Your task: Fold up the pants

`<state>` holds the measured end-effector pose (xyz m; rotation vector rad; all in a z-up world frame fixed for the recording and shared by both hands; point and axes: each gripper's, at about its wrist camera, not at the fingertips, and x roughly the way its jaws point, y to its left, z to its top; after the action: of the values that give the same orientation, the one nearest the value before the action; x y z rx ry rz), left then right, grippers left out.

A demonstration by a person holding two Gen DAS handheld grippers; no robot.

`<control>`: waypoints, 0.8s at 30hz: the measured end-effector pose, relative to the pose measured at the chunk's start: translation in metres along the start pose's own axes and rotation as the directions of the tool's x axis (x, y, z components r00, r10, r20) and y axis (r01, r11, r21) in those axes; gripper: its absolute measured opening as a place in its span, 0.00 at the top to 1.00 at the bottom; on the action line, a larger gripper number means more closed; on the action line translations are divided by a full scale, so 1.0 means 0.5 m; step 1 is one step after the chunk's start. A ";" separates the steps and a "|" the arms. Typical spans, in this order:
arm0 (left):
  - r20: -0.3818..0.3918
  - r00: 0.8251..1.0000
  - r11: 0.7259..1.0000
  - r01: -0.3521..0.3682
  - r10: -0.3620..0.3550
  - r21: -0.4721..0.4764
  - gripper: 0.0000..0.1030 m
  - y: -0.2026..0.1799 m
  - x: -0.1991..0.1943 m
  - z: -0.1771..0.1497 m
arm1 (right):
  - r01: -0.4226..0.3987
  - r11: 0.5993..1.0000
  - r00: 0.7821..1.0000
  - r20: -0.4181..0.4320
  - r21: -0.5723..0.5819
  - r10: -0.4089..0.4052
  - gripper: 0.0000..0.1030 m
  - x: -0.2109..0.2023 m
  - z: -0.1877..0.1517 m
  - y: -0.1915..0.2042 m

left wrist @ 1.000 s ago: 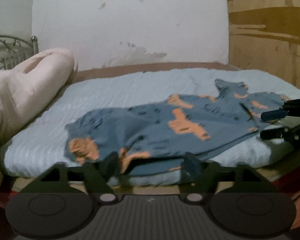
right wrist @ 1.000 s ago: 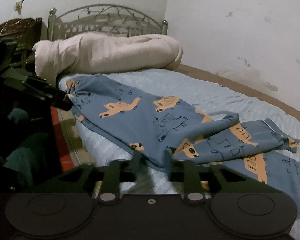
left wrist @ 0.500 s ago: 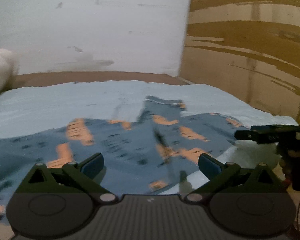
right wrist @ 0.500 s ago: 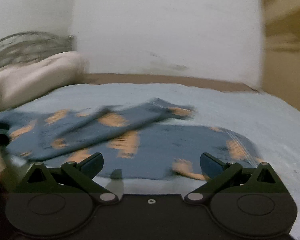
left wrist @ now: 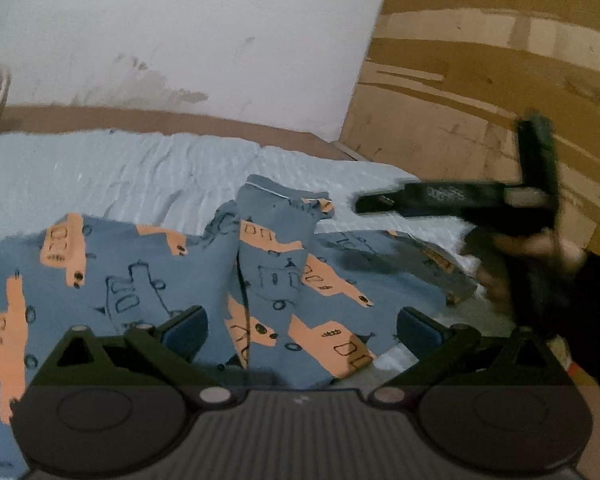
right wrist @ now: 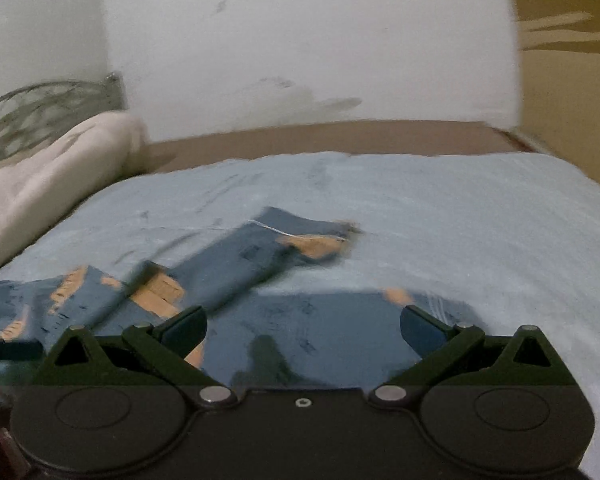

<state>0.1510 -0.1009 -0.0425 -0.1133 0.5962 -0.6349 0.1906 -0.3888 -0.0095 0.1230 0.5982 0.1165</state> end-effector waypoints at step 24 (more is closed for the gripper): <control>-0.025 0.999 0.993 -0.047 0.045 -0.109 1.00 0.002 -0.015 0.015 | 0.063 0.991 0.956 -0.278 -0.122 -0.095 0.98 0.339 0.155 0.165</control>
<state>0.1506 -0.0963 -0.0328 -0.1943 0.6541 -0.5595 0.3678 -0.2893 -0.0275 -0.0279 0.8801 0.0901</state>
